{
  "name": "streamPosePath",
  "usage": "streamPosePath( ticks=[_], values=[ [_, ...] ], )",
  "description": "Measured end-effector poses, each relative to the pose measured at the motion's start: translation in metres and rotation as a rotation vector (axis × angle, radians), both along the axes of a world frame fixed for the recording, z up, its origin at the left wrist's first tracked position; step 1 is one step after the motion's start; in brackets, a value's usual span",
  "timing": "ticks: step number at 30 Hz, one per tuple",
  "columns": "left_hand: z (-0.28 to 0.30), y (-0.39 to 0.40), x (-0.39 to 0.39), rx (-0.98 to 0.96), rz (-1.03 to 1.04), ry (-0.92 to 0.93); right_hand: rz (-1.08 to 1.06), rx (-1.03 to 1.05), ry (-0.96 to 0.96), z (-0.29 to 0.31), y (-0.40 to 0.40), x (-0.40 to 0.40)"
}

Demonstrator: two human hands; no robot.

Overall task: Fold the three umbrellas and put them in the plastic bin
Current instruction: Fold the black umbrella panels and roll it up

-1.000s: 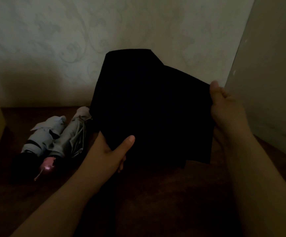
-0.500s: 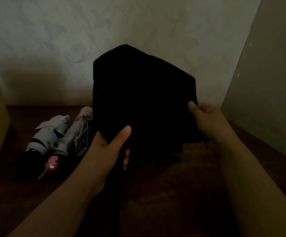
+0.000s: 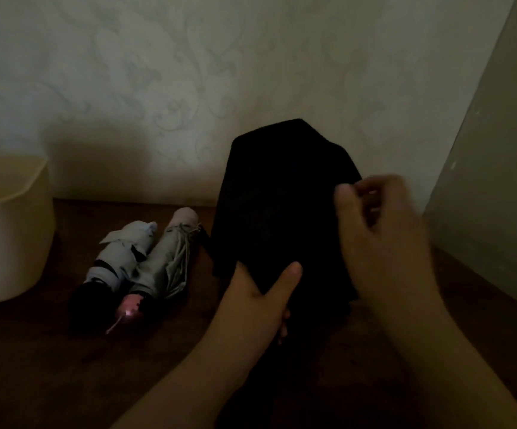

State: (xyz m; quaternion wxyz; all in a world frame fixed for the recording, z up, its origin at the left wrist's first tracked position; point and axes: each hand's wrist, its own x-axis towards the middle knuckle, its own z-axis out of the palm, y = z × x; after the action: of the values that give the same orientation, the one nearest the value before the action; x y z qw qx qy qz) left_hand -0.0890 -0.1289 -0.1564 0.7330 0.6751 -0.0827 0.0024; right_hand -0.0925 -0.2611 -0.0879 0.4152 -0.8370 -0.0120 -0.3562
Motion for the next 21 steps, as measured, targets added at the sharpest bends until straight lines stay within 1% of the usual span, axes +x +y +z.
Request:
streamPosePath(
  ticks=[2, 3, 4, 6, 8, 9, 10, 12, 14, 15, 17, 18, 21],
  values=[
    [-0.003, 0.0, 0.0, 0.1, 0.037, -0.108, 0.096, -0.007, 0.336, -0.005, 0.014, 0.002],
    [-0.004, 0.0, 0.0, 0.132, 0.026, -0.129, 0.11, 0.004, 0.435, -0.009, 0.013, 0.009],
    [-0.002, 0.0, 0.0, 0.137, 0.007, -0.124, 0.14, 0.066, 0.487, -0.011, 0.012, 0.014],
    [0.0, 0.0, -0.004, 0.129, -0.056, -0.09, 0.284, 0.357, 0.488, -0.014, 0.008, 0.019],
    [0.001, -0.002, -0.008, 0.169, -0.123, -0.088, 0.418, 0.675, 0.445, -0.018, 0.008, 0.022],
    [-0.001, -0.004, -0.007, 0.182, -0.141, -0.078, 0.435, 0.785, 0.411, -0.023, 0.008, 0.025],
    [-0.001, -0.004, -0.006, 0.177, -0.146, -0.06, 0.43, 0.851, 0.374, -0.026, 0.007, 0.027],
    [0.001, -0.004, -0.005, 0.123, -0.138, -0.047, 0.417, 0.917, 0.306, -0.029, 0.006, 0.028],
    [0.002, -0.005, -0.003, 0.049, -0.09, -0.035, 0.407, 0.937, 0.268, -0.027, 0.002, 0.029],
    [0.003, -0.005, -0.002, 0.047, -0.054, -0.012, 0.405, 0.94, 0.258, -0.027, 0.0, 0.029],
    [0.004, -0.002, 0.0, 0.114, -0.015, 0.067, 0.407, 0.927, 0.247, -0.028, -0.003, 0.03],
    [0.005, -0.001, 0.001, 0.118, -0.052, 0.128, 0.422, 0.915, 0.248, -0.028, -0.004, 0.03],
    [0.008, 0.006, 0.001, 0.015, -0.27, 0.304, 0.555, 0.919, 0.299, -0.031, -0.004, 0.032]
  ],
)
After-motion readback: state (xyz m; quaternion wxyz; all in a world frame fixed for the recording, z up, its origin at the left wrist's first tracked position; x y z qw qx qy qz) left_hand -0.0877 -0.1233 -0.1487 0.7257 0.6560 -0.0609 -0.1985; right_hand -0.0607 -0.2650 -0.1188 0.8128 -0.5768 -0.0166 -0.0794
